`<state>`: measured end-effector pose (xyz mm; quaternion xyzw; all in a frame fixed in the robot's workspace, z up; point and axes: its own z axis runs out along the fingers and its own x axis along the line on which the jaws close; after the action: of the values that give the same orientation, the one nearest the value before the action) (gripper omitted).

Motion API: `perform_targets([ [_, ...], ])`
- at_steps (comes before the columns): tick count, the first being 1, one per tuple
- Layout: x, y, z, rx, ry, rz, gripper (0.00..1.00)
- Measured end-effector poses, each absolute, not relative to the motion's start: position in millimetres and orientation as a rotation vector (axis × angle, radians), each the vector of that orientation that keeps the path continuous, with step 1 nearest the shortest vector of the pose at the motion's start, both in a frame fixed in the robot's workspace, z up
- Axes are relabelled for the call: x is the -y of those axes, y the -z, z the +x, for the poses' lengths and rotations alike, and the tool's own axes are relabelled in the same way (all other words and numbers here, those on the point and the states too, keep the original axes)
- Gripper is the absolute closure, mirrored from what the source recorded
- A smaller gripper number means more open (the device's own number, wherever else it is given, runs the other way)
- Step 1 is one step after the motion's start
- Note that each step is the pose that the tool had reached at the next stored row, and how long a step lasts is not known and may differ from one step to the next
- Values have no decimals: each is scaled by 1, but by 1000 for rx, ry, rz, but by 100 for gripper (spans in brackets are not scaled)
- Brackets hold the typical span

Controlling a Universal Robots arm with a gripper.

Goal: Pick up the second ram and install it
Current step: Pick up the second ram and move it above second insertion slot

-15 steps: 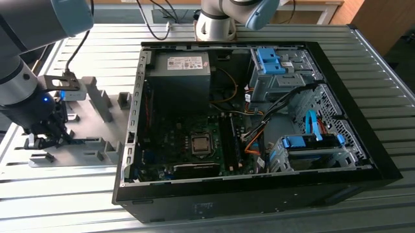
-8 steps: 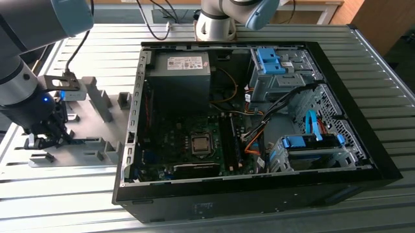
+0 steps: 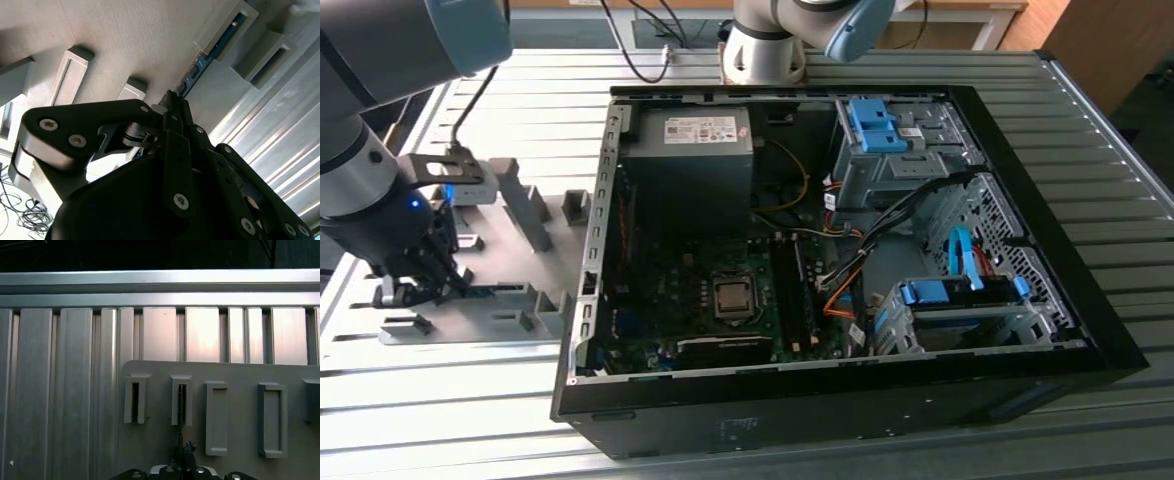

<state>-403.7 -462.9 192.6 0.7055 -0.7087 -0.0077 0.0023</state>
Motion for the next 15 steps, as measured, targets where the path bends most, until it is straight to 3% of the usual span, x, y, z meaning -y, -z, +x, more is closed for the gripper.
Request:
perform_targets([
  [15,463,-193,-404,2167,24,2268,86],
])
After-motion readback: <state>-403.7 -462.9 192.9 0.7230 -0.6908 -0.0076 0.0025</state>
